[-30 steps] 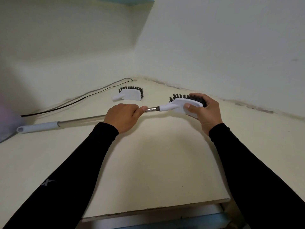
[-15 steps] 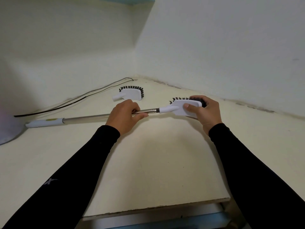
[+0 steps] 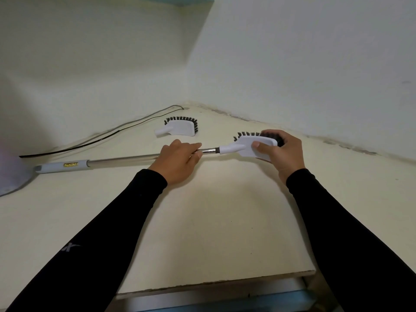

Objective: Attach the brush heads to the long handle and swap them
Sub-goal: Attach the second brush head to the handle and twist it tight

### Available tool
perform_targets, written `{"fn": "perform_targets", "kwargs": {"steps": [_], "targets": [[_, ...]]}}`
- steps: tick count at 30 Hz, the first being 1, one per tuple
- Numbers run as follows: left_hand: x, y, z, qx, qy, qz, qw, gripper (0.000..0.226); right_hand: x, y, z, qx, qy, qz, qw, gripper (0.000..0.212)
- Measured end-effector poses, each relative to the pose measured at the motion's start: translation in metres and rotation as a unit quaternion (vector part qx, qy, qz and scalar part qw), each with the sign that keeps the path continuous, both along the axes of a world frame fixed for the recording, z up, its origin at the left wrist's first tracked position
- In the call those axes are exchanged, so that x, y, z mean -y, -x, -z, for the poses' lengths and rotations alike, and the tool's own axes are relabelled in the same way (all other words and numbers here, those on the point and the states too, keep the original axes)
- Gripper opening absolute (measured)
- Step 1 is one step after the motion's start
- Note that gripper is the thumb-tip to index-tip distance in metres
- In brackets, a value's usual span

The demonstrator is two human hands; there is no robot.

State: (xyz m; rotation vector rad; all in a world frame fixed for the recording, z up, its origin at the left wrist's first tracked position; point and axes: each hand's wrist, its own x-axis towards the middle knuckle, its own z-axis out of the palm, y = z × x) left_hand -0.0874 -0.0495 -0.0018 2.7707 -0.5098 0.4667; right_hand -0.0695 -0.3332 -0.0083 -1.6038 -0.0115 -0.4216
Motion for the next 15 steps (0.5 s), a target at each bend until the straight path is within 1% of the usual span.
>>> {"fn": "perform_targets", "kwargs": {"steps": [4,6,10,15], "targets": [[0.0014,0.0046,-0.0027,0.003,-0.027,0.008,1.0,0.022,0.0,0.0004,0.0005,0.004,0.008,0.0,1.0,0.033],[0.0006,0.0047,-0.0046,0.012,-0.013,0.013,1.0,0.024,-0.0014,0.0004,0.0015,0.004,0.01,0.0,1.0,0.033],[-0.0012,0.0047,-0.0038,0.041,0.034,0.023,0.998,0.018,-0.0023,0.0,0.0019,-0.001,0.005,0.002,1.0,0.036],[0.0023,0.0036,-0.0018,0.102,0.049,-0.012,0.993,0.009,-0.0016,-0.0002,0.0037,-0.005,0.009,0.007,1.0,0.039]]}}
